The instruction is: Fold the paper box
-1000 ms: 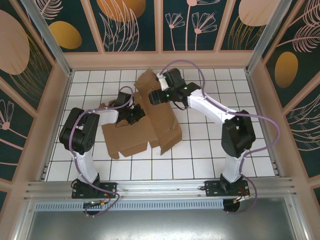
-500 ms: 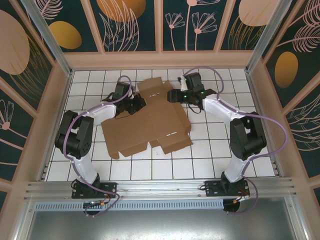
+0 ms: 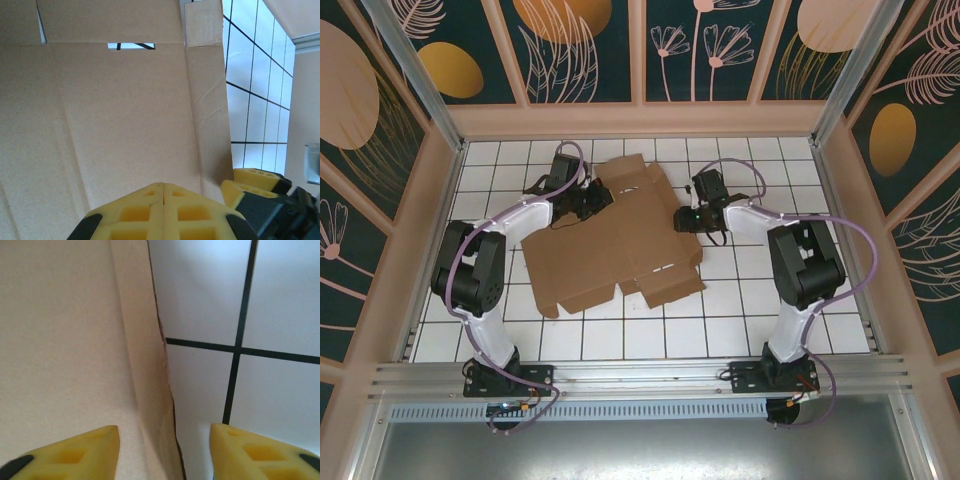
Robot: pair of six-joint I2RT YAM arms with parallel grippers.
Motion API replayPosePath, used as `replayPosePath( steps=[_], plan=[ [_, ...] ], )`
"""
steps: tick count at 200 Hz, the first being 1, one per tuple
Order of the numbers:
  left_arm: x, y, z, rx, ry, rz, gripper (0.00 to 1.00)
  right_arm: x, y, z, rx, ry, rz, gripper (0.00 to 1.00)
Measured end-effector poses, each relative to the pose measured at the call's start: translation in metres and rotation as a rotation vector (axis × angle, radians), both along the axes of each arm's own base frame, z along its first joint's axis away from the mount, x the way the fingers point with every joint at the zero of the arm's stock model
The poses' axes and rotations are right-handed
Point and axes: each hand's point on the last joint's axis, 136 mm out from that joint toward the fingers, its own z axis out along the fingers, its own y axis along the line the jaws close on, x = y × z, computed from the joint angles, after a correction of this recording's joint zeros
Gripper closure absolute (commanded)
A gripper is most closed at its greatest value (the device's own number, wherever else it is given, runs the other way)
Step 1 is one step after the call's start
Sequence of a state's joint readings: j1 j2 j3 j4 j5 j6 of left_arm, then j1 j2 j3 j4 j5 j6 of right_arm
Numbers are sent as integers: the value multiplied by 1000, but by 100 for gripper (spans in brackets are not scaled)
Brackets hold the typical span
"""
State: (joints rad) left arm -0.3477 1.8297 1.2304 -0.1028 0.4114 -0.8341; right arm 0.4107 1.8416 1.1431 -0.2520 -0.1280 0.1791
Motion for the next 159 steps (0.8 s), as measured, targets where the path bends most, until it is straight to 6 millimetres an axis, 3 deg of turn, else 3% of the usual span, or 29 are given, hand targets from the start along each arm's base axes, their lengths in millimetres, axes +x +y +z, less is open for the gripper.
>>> replayPosePath(
  steps=[25, 49, 91, 97, 103, 139, 159],
  plan=[
    [-1, 0, -1, 1, 6, -4, 85, -2, 2, -12, -35, 20, 27, 82],
    [-2, -1, -1, -2, 10, -9, 75, 3, 8, -6, -74, -25, 64, 92],
    [0, -10, 10, -33, 20, -31, 47, -4, 29, 13, -220, -158, 168, 93],
    [1, -13, 14, -38, 15, -36, 36, -6, 35, 19, -237, -187, 190, 93],
    [3, -16, 18, -39, 8, -47, 32, -7, 40, 26, -254, -215, 209, 93],
    [18, -45, 51, -61, -46, -89, 31, -10, 54, 51, -291, -317, 259, 94],
    [19, -54, 50, -71, -38, -100, 32, -8, 51, 53, -317, -330, 254, 94]
  ],
)
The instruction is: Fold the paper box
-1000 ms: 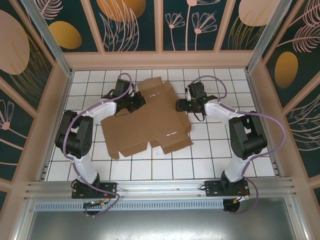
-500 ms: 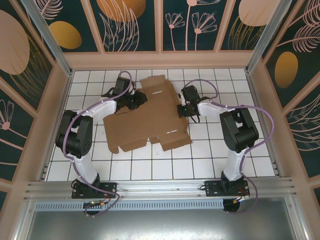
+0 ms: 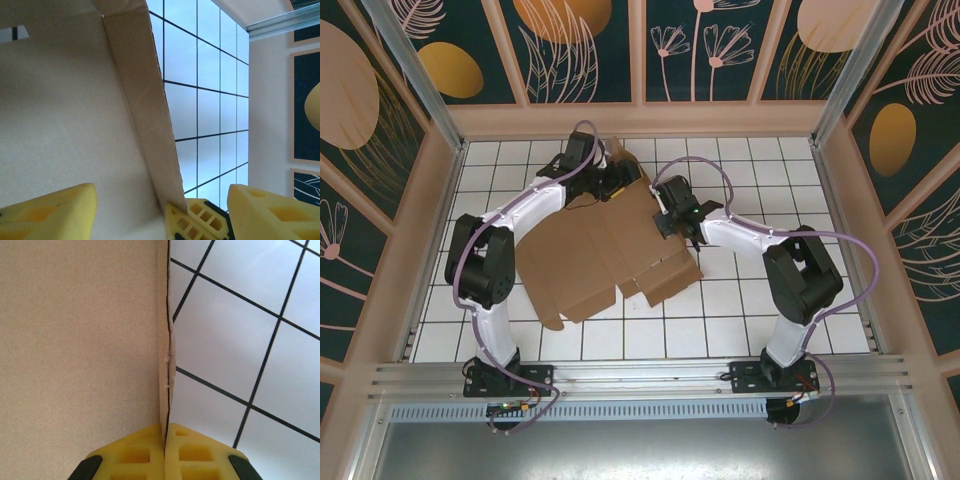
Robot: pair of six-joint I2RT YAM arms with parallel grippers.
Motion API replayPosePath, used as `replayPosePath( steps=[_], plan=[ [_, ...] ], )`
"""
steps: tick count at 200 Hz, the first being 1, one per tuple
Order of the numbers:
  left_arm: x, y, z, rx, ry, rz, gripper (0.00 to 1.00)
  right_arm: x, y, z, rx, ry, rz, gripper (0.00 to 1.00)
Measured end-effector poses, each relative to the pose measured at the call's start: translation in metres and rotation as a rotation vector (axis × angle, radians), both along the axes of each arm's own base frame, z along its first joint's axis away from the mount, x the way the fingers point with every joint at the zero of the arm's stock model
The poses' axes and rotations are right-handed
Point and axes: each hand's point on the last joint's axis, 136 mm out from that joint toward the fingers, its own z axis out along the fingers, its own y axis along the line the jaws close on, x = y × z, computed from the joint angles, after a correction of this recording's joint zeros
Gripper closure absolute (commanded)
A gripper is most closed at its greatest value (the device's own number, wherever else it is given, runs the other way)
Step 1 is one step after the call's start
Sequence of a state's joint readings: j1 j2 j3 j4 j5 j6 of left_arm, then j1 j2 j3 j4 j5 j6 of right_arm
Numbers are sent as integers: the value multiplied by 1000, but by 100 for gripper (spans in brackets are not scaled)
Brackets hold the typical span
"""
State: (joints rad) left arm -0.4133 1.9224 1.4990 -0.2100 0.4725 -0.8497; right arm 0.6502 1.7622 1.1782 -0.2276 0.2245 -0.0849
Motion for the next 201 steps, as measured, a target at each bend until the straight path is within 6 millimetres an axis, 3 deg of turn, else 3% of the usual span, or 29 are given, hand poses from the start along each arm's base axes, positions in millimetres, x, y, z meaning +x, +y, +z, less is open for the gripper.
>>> replayPosePath(
  steps=[61, 125, 152, 201],
  plan=[
    [13, -7, -17, 10, 65, 27, 35, 2, 9, 15, -63, -70, 13, 93],
    [34, -17, -5, -8, 61, 57, 36, 1, 13, 26, -124, -130, 4, 93],
    [34, -22, -8, -7, 72, 56, 44, 1, 14, 32, -161, -164, -2, 93],
    [29, -28, -9, -9, 87, 51, 66, 2, 16, 44, -228, -232, -28, 93]
  ],
)
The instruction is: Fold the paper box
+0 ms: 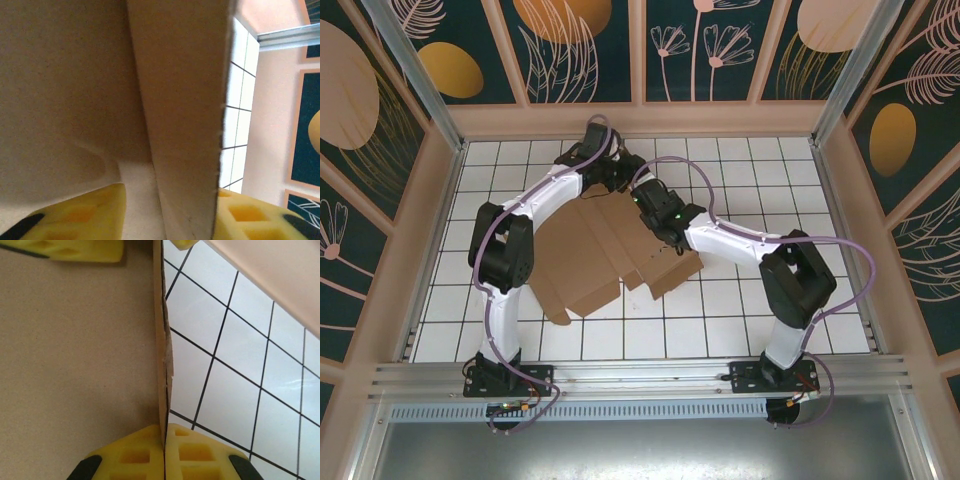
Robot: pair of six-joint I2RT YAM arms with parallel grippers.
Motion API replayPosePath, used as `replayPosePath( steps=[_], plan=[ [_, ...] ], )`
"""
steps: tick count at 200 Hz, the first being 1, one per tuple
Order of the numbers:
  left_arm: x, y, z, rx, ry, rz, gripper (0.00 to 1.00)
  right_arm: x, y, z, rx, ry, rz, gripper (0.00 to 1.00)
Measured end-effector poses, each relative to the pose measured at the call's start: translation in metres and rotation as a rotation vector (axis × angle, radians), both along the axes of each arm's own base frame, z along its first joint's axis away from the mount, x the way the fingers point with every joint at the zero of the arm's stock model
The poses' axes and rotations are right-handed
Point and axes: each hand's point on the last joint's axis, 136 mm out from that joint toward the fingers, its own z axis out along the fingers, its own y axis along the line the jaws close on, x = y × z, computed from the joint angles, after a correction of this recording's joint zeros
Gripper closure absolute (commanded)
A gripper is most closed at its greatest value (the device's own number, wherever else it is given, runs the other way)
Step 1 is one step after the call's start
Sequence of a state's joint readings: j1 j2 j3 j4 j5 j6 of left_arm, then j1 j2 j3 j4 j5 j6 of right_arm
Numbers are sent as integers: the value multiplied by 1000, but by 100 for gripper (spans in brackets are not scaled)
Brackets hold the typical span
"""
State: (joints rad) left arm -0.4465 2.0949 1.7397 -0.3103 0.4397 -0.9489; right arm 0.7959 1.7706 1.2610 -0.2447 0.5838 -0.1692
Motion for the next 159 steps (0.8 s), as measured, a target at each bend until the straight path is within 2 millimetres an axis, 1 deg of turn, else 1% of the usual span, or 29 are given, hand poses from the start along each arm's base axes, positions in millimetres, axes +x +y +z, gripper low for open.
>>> replayPosePath(
  steps=[32, 43, 50, 55, 69, 73, 81, 96, 104, 106, 109, 115, 121, 123, 127, 137, 145, 159],
  plan=[
    [0, -2, 3, -5, -4, -1, 81, -3, 4, -1, -70, -30, 3, 92],
    [0, -1, 2, -4, 1, 1, 86, -3, 3, -1, -86, -38, -1, 90],
    [0, -1, 2, -4, 3, 1, 89, -3, 2, 0, -94, -43, -5, 87],
    [0, -1, 2, -3, 2, 1, 92, -2, 2, 0, -99, -46, -6, 82],
    [0, -1, 2, -6, 6, 3, 98, -2, 2, 2, -101, -52, -10, 61],
    [-1, -1, 2, -6, 6, 1, 100, -2, 2, 2, -106, -53, -8, 57],
    [-1, -2, 2, -10, 10, 2, 100, -1, 2, 3, -104, -56, -10, 49],
    [-1, -2, 2, -14, 11, 0, 100, -2, 3, 7, -84, -57, -11, 39],
    [-2, -4, 2, -23, 13, -3, 100, -3, 4, 11, -65, -57, -4, 36],
    [-2, -4, 2, -27, 13, -3, 100, -3, 5, 11, -65, -57, 1, 34],
    [-2, -4, 2, -31, 12, -5, 100, -4, 6, 15, -48, -58, 3, 31],
    [-1, -4, 0, -42, 13, -3, 100, -5, 8, 20, -30, -58, 16, 30],
    [-2, -5, -1, -57, 13, -1, 100, -8, 10, 29, 6, -63, 30, 29],
    [-3, -5, -2, -63, 14, -1, 100, -9, 11, 34, 23, -66, 33, 27],
    [-4, -5, -4, -72, 19, 1, 100, -10, 13, 39, 44, -69, 42, 25],
    [-8, -3, -9, -101, 31, 9, 100, -17, 16, 61, 126, -85, 68, 25],
    [-11, -2, -12, -135, 40, 19, 100, -23, 18, 84, 199, -108, 93, 26],
    [-15, 2, -16, -185, 50, 37, 100, -34, 20, 121, 322, -144, 134, 29]
  ],
)
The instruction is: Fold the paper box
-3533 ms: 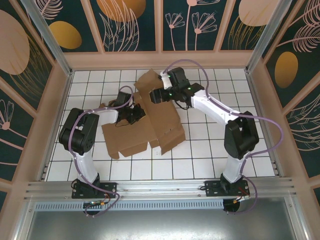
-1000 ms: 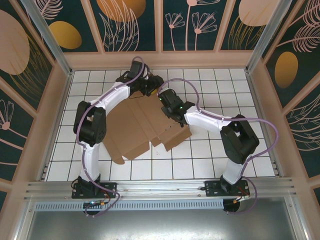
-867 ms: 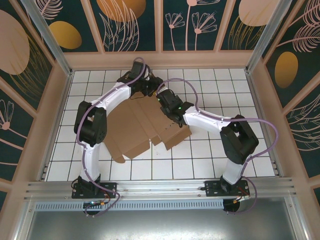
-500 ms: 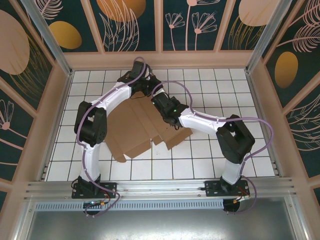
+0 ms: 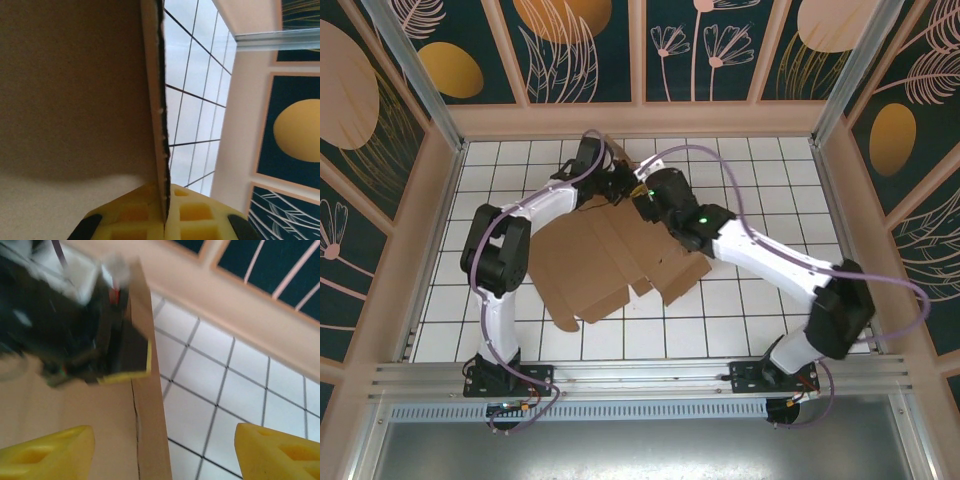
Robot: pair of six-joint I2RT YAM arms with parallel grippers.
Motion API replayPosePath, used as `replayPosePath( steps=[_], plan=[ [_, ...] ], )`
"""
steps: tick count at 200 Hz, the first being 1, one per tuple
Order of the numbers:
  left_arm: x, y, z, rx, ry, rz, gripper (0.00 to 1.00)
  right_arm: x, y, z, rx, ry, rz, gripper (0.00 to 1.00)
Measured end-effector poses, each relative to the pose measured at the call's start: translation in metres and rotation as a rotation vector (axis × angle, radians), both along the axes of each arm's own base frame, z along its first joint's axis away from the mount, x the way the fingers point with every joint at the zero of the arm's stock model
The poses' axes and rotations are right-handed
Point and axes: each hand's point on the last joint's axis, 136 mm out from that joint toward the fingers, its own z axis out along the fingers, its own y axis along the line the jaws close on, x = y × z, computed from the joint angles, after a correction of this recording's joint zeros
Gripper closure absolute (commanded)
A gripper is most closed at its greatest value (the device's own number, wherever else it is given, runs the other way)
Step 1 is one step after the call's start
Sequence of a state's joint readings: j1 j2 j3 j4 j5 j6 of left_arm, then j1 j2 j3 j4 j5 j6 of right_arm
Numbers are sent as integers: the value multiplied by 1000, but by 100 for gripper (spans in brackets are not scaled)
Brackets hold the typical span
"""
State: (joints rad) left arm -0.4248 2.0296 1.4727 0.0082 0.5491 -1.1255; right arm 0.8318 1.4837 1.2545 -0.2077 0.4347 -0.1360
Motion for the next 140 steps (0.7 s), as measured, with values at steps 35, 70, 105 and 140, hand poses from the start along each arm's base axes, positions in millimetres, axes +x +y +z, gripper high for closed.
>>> replayPosePath(
  steps=[35, 70, 105, 140],
  plan=[
    [7, 10, 7, -127, -18, 70, 100, -23, 11, 48, 219, -4, 116, 44],
    [18, 29, 26, -257, -67, 185, 100, -39, 26, 14, 274, 125, 195, 51],
    [29, 48, 39, -310, -112, 297, 100, -56, 33, -35, 258, 253, 225, 64],
    [27, 69, 46, -298, -161, 406, 100, -75, 63, -98, 185, 416, 241, 95]
  ],
)
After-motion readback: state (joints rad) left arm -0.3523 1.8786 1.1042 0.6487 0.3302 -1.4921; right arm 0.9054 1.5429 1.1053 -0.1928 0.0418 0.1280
